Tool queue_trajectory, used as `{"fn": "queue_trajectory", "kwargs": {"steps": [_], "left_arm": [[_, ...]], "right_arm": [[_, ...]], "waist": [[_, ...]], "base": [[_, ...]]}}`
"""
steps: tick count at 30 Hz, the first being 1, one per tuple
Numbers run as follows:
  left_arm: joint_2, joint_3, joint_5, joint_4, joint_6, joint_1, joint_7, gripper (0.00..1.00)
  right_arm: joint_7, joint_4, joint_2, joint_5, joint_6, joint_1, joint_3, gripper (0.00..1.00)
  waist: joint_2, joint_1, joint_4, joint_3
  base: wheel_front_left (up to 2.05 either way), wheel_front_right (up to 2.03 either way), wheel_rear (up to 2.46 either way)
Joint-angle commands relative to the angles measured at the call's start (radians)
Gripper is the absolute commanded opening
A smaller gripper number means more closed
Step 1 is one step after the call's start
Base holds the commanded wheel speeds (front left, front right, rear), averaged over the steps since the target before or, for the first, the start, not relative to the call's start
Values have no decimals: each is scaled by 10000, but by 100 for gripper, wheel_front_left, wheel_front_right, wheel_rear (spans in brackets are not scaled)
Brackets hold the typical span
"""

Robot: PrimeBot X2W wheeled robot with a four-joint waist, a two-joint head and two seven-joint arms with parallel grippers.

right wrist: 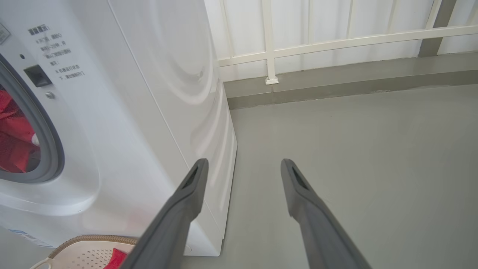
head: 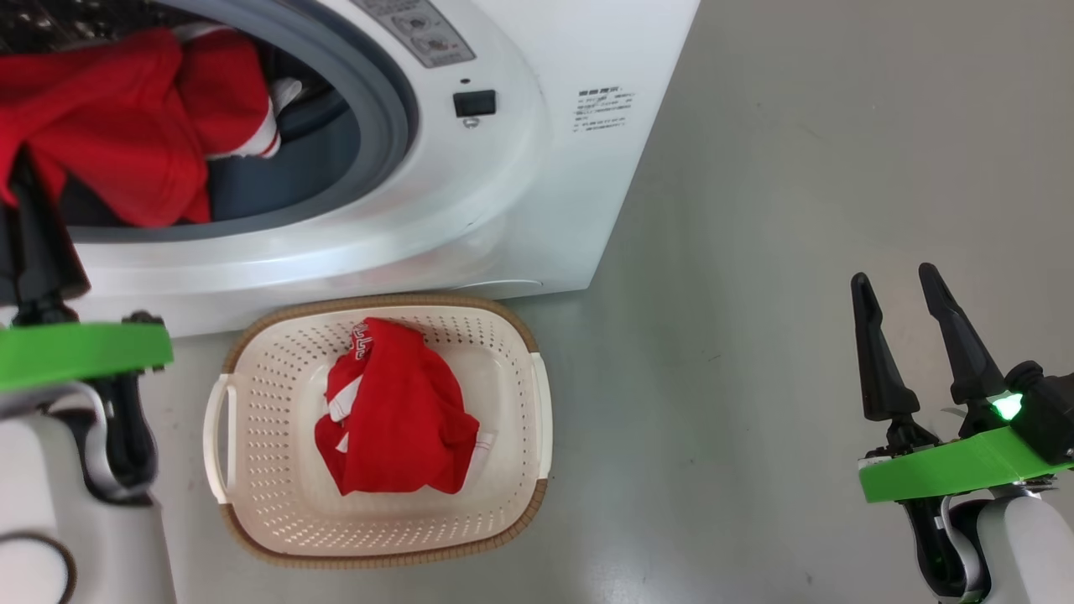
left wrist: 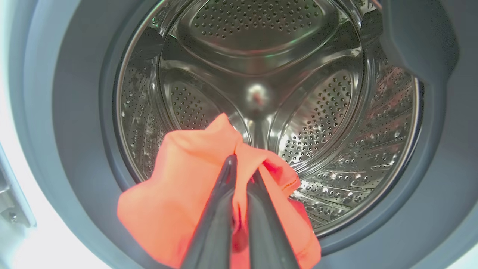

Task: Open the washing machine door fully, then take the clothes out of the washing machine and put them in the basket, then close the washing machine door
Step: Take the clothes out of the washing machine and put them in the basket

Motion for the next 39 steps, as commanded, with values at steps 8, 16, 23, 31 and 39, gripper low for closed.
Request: {"fn": "queue_trajectory", "kwargs": {"steps": [8,16,23,31,39], "left_arm": [[308,-270,-1113,-1924,210,1462,-49,0],[307,-638,-1472,-3962,517,2402,-49,0],[307,-1334,-1354,-4790,897,3103,-49,0],[306,-2079,-1284,-3107,929,3635,-49,0],[306,-2534,-1231,-1036,672,3478,-49,0]], "right_arm": [[-61,-218,-108,-76,48,205,107,100],[-61,-181,-125,-56,48,232,137,100],[-61,-183,-108,-50,48,284,143,100],[-61,-179,-83,-39,48,264,251,100],[-61,-168,-87,-16,48,225,298,100]], "waist": [[0,-1,136,-161],[0,-1,133,-240],[0,-1,108,-267],[0,-1,25,-204],[0,-1,-32,35]], "base": [[0,0,0],[0,0,0],[0,0,0],[0,0,0],[0,0,0]]}}
